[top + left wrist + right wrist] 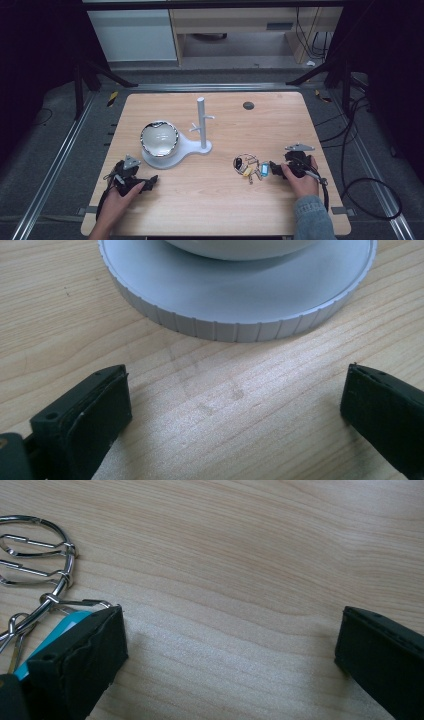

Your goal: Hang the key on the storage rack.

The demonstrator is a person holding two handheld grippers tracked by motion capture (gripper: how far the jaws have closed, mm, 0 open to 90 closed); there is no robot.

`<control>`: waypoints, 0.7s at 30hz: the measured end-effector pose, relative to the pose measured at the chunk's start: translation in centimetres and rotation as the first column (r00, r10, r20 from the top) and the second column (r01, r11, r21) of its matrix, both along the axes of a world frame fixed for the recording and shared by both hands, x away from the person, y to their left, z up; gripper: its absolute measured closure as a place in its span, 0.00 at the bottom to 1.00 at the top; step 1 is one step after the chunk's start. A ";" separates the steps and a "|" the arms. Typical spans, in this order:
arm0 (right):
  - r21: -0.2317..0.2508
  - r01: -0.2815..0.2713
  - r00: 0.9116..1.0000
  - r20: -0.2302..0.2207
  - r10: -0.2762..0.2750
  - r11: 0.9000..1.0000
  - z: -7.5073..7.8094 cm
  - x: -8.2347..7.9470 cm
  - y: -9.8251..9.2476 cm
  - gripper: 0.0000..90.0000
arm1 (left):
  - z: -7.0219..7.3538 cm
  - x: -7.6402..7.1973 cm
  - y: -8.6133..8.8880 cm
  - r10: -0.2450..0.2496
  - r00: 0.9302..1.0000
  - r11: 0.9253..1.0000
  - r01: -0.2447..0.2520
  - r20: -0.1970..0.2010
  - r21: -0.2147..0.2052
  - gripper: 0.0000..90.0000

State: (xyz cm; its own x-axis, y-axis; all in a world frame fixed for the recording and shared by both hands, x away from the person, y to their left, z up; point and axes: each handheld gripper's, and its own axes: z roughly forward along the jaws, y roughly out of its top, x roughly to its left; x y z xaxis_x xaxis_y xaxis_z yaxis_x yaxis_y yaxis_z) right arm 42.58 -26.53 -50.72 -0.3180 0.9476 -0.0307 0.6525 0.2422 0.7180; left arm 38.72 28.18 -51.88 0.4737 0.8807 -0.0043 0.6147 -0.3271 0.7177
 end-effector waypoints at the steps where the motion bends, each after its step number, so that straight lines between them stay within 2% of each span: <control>1: -0.002 -0.003 1.000 0.001 0.003 1.000 0.0 0.0 0.0 0.01 | 0.0 0.0 0.0 0.000 1.000 1.000 0.000 -0.001 0.001 0.00; 10: 0.001 -0.003 1.000 0.002 0.003 1.000 0.0 -0.2 0.1 0.01 | 0.0 0.0 0.0 0.001 1.000 1.000 -0.001 0.001 -0.002 0.00; 13: 0.001 -0.014 1.000 0.002 0.014 1.000 0.1 -0.3 0.2 0.06 | 0.0 0.0 0.0 0.001 1.000 1.000 -0.001 0.001 -0.003 0.00; 17: -0.032 -0.061 0.997 -0.045 0.060 0.998 0.9 -0.3 0.6 0.13 | 0.0 0.0 0.0 0.001 1.000 1.000 -0.001 0.001 -0.002 0.00; 21: -0.061 -0.125 0.988 -0.103 0.119 0.990 2.1 -0.2 0.8 0.14 | 0.0 0.1 0.0 0.002 1.000 1.000 -0.002 0.002 -0.001 0.00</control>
State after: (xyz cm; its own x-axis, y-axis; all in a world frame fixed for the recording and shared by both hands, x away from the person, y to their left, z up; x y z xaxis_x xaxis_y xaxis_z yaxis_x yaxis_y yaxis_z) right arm 42.40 -25.71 -48.64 -0.4357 0.8984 -0.0556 0.6818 0.3697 0.6313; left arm 38.80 28.18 -51.89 0.4722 0.8815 -0.0048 0.6142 -0.3251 0.7190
